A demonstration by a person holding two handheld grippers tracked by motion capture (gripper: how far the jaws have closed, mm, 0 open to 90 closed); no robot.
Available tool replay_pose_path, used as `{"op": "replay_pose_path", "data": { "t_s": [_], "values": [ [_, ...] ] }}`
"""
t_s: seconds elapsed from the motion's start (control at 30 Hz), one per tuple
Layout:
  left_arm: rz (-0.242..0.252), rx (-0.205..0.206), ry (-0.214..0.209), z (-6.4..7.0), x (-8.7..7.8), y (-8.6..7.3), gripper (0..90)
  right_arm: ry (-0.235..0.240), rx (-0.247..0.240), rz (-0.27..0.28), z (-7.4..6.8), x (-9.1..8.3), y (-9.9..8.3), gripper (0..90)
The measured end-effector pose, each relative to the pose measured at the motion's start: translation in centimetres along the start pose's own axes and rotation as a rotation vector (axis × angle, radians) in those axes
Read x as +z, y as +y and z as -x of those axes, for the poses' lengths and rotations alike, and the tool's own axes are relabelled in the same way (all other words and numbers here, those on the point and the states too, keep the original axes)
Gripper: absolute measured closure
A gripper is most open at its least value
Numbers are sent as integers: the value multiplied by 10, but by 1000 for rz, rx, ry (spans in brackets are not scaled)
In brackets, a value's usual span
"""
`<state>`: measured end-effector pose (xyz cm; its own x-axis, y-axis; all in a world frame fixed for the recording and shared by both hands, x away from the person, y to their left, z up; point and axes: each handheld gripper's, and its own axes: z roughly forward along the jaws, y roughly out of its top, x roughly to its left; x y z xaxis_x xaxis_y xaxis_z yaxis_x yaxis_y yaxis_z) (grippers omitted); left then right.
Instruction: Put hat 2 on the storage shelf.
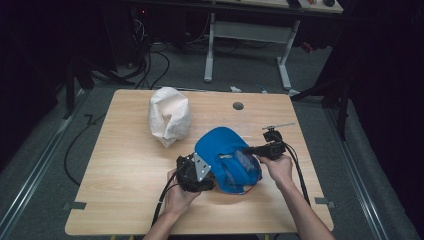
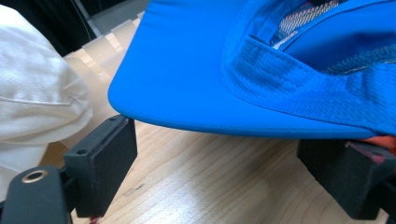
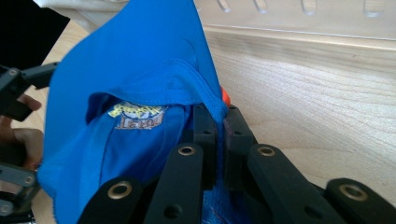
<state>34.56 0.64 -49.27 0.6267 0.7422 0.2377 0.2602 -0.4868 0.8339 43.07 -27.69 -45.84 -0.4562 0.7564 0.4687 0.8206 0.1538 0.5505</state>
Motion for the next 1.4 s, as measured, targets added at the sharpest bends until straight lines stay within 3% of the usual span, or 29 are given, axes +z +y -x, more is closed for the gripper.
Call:
{"op": "replay_pose_path", "data": {
  "t_s": [0.23,0.43,0.5,0.63,0.9,1.07,1.27,1.4],
  "values": [
    [-13,36,4,-3,-3,0,127,-2,-11,-33,-3,6,-1,866],
    [-8,108,56,-3,-9,0,150,-6,-19,-54,-5,10,0,866],
    [-6,132,91,-2,-10,-1,149,-5,-22,-56,-5,10,0,866],
    [-9,161,103,2,-10,-3,149,-5,-31,-64,-7,11,-1,866],
    [-12,158,48,-1,-6,-4,169,22,-58,-65,-12,12,-1,865],
    [-22,163,5,-5,-6,-5,232,88,-101,-49,-15,8,-2,864],
    [-47,137,-75,-16,-7,-4,457,158,-116,-58,-15,8,-1,863],
    [-37,167,-82,-20,-13,-2,614,197,-121,-61,-15,7,-1,861]
  ]
}}
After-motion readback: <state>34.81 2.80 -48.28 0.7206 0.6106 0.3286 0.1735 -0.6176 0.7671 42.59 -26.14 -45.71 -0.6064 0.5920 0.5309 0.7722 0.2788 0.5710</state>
